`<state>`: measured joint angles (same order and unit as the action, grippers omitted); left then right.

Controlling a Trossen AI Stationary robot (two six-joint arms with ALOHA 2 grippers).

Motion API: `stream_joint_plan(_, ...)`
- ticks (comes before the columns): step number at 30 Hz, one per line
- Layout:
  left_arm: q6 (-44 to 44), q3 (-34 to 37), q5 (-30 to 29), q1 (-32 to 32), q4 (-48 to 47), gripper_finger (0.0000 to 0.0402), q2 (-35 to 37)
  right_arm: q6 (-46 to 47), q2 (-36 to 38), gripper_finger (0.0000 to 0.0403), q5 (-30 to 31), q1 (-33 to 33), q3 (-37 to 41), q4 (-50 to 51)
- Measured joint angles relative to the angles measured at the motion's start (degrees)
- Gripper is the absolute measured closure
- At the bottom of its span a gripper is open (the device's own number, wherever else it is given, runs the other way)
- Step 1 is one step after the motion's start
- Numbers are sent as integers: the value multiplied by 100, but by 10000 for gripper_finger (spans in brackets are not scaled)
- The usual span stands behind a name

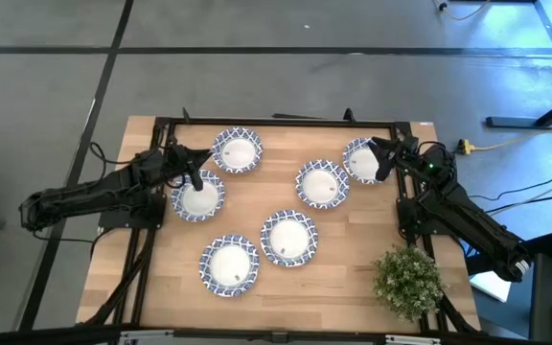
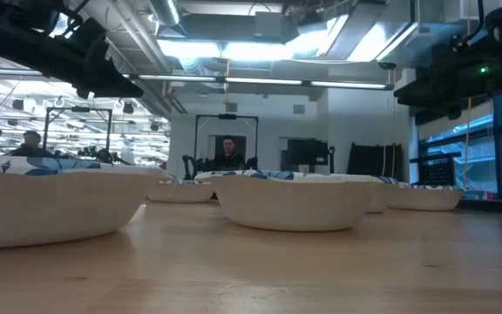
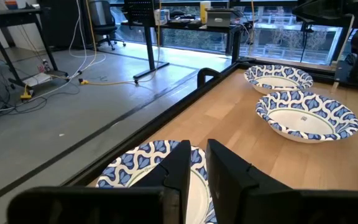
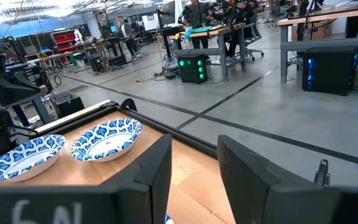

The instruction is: Nest bowls inside each other

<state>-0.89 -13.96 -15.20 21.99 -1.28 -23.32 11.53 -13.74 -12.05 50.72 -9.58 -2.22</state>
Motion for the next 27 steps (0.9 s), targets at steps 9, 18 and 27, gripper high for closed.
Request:
stream_joint_plan(9,0,1,0,-1,2,354,0,4,2,271,-2,-2,-2,-51)
stream_joint_plan(18,0,1,0,0,2,354,0,441,0,271,-96,-1,-1,-83)
stream_joint_plan(27,-2,1,0,-1,98,354,0,-213,-271,271,-423,13,-812,1716)
